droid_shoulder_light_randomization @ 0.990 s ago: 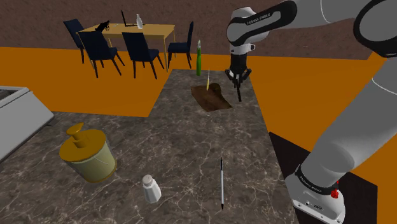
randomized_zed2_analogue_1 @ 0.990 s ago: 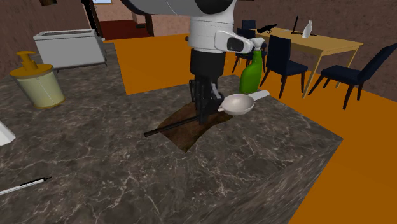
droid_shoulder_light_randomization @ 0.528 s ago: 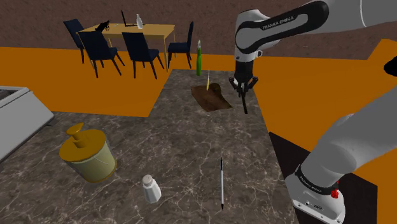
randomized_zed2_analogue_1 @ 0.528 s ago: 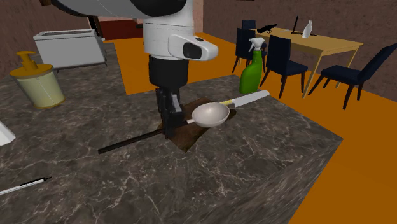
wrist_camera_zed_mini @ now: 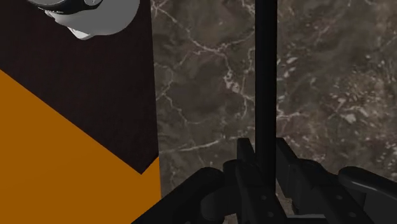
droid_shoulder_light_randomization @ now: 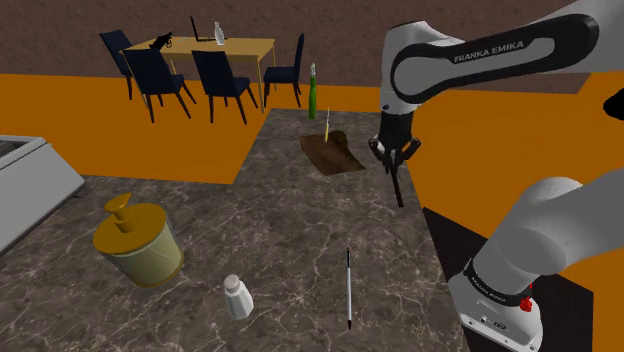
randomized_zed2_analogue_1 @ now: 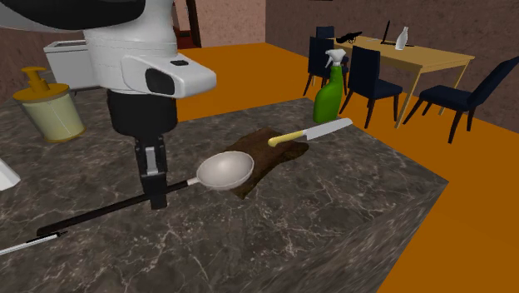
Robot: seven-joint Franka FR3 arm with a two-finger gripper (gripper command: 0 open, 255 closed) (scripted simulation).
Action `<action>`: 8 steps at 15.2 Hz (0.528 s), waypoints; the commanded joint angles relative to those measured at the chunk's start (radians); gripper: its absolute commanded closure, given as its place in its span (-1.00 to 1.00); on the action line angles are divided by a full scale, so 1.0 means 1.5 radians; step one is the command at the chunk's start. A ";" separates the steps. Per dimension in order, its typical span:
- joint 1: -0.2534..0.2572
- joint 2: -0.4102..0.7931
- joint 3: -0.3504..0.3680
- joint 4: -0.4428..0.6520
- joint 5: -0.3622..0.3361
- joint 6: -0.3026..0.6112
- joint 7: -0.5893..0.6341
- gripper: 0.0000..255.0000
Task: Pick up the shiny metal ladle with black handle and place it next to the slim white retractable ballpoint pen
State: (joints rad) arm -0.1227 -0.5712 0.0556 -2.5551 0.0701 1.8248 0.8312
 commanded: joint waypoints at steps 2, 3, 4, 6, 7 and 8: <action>0.023 -0.069 0.028 -0.050 0.027 -0.016 0.035 1.00; 0.032 -0.092 0.037 -0.065 0.036 -0.024 0.046 1.00; 0.041 -0.114 0.046 -0.078 0.047 -0.033 0.058 1.00; 0.060 -0.159 0.065 -0.103 0.069 -0.051 0.082 1.00; 0.071 -0.181 0.076 -0.114 0.081 -0.060 0.095 1.00; 0.082 -0.203 0.086 -0.124 0.093 -0.070 0.109 1.00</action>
State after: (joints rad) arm -0.0148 -0.8409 0.1723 -2.7290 0.1936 1.7401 0.9759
